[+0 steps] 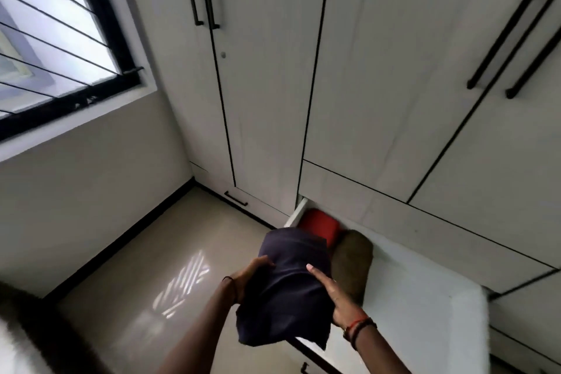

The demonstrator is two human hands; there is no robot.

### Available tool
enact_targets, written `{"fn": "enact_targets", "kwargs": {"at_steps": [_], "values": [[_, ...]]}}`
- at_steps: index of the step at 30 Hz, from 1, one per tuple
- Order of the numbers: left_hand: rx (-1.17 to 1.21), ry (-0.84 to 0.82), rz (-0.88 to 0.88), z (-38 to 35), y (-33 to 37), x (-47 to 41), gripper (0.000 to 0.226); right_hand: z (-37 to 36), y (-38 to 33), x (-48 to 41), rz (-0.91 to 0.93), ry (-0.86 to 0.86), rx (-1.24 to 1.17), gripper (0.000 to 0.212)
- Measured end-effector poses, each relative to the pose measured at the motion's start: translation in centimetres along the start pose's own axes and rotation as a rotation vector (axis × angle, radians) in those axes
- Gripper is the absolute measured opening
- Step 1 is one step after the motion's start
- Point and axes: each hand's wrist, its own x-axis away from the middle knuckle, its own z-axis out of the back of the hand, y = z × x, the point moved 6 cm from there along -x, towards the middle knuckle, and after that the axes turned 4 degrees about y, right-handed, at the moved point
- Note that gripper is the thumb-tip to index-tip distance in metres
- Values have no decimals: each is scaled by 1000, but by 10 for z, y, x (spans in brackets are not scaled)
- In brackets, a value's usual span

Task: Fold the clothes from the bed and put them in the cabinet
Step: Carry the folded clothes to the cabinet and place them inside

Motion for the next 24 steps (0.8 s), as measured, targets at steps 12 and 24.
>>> {"fn": "enact_targets", "kwargs": {"at_steps": [12, 24], "values": [[-93, -124, 91, -169, 18, -95, 12, 187, -11, -15, -114, 153, -183, 50], [-305, -244, 266, -250, -15, -210, 15, 287, 36, -53, -225, 356, -276, 71]]}}
